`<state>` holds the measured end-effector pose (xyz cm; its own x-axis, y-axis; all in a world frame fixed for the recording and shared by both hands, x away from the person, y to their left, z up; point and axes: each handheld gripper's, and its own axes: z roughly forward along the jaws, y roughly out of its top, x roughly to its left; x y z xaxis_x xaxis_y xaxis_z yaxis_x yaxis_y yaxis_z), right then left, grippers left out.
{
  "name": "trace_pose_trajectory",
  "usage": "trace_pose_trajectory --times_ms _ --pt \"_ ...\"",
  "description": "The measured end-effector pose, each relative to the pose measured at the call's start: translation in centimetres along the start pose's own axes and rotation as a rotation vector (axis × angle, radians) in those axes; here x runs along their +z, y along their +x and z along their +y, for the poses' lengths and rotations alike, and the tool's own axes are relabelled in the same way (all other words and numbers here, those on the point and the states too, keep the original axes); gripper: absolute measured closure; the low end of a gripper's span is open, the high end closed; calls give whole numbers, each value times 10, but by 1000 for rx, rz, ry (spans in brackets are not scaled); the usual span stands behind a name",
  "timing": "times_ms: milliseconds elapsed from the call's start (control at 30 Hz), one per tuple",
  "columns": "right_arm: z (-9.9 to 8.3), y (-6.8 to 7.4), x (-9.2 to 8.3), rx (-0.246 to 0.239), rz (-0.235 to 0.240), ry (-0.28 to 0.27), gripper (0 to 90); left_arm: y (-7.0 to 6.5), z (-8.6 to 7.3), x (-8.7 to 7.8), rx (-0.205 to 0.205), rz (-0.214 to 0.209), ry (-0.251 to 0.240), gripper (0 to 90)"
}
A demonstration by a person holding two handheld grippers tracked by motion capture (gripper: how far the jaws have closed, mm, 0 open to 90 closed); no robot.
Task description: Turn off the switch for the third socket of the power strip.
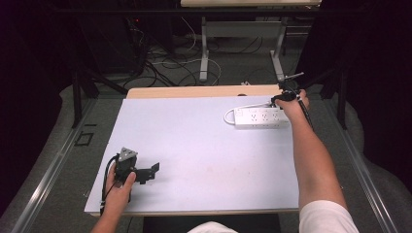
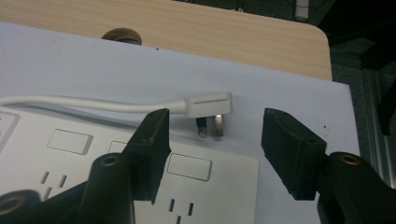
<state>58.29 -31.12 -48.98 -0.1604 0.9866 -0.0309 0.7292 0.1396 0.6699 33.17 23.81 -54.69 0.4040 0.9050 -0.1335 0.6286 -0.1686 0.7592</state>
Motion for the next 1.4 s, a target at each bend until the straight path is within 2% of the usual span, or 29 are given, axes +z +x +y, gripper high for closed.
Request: trace_pose_trajectory --times_ms 67,133,200,333,467,700,733,767,900,1000,1033,1067,1400 --pt "-1 0 2 4 6 5 452 0 0 0 -1 -1 -1 5" --pt "-1 1 3 23 17 22 513 1 -1 0 -6 0 -2 5" --pt "-2 2 5 -1 17 32 535 1 -1 0 -7 -1 -3 5" --pt "-3 4 10 12 33 53 580 1 -1 0 -9 1 -3 5" --pt "-3 4 11 68 30 47 600 1 -1 -1 -11 0 -2 6" --pt "-4 1 14 92 24 52 622 1 -1 -1 -11 0 -3 6" --pt "-4 2 14 115 23 61 632 1 -1 -1 -12 0 -3 6" --pt "-5 0 16 109 25 67 648 1 -1 -1 -11 0 -3 6" --pt "-7 -1 17 143 30 91 706 1 -1 -1 -13 2 -3 7" --pt "-8 0 19 145 28 99 732 1 -1 -1 -12 1 -2 7" --pt "-8 -1 20 131 27 96 742 1 -1 -1 -10 0 0 7" --pt "-8 0 20 133 27 105 768 1 -1 -1 -12 -1 -2 7" --pt "-12 0 22 144 13 122 828 1 -1 -1 -7 1 2 7"
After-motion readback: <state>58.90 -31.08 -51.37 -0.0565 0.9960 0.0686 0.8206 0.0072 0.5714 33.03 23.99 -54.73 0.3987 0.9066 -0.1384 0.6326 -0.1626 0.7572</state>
